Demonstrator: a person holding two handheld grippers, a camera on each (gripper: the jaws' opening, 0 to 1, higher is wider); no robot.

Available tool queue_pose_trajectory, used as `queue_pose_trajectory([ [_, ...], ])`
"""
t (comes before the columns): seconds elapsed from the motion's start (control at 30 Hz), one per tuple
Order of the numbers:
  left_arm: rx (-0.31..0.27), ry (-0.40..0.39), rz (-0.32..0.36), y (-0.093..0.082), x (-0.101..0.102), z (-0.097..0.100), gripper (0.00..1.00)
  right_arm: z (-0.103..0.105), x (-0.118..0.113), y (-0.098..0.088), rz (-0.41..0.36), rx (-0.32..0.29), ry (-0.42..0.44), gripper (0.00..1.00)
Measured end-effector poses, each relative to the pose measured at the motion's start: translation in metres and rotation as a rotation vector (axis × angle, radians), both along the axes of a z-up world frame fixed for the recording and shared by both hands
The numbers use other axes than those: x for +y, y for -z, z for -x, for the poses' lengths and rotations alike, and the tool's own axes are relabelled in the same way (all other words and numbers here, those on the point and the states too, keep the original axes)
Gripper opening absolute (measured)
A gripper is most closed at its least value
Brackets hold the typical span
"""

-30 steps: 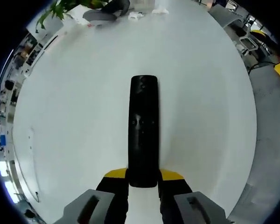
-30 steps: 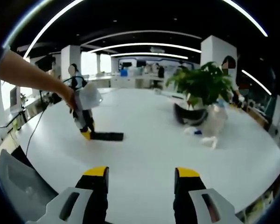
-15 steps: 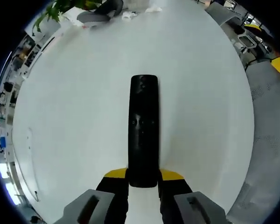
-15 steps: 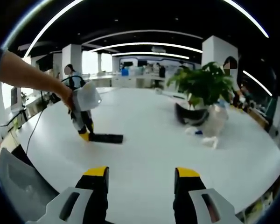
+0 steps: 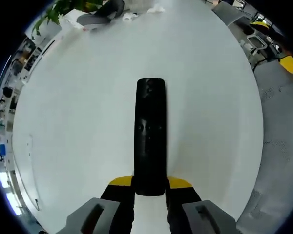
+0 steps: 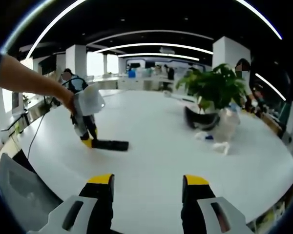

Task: Press the specified remote control buttons in sequence, fully releasing each button before pressing the next.

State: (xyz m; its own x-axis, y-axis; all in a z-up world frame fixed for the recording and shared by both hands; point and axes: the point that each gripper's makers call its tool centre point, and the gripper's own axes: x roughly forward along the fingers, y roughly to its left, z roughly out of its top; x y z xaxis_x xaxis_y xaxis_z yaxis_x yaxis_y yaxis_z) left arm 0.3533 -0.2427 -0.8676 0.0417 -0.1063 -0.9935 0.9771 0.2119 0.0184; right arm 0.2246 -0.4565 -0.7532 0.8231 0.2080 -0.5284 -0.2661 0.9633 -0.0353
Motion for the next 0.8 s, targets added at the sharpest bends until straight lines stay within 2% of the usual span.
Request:
queue_pose_trajectory([
  [0.33, -0.002, -0.003, 0.01, 0.001, 0.0, 0.01, 0.23, 0.001, 0.002, 0.0, -0.009, 0.004, -0.009, 0.53],
  [0.57, -0.004, -0.002, -0.009, 0.001, -0.001, 0.022, 0.23, 0.003, 0.004, 0.003, -0.02, 0.024, -0.021, 0.5],
  [0.8, -0.008, -0.004, -0.002, 0.001, -0.001, 0.033, 0.23, 0.004, 0.007, 0.002, -0.049, 0.03, -0.036, 0.38],
])
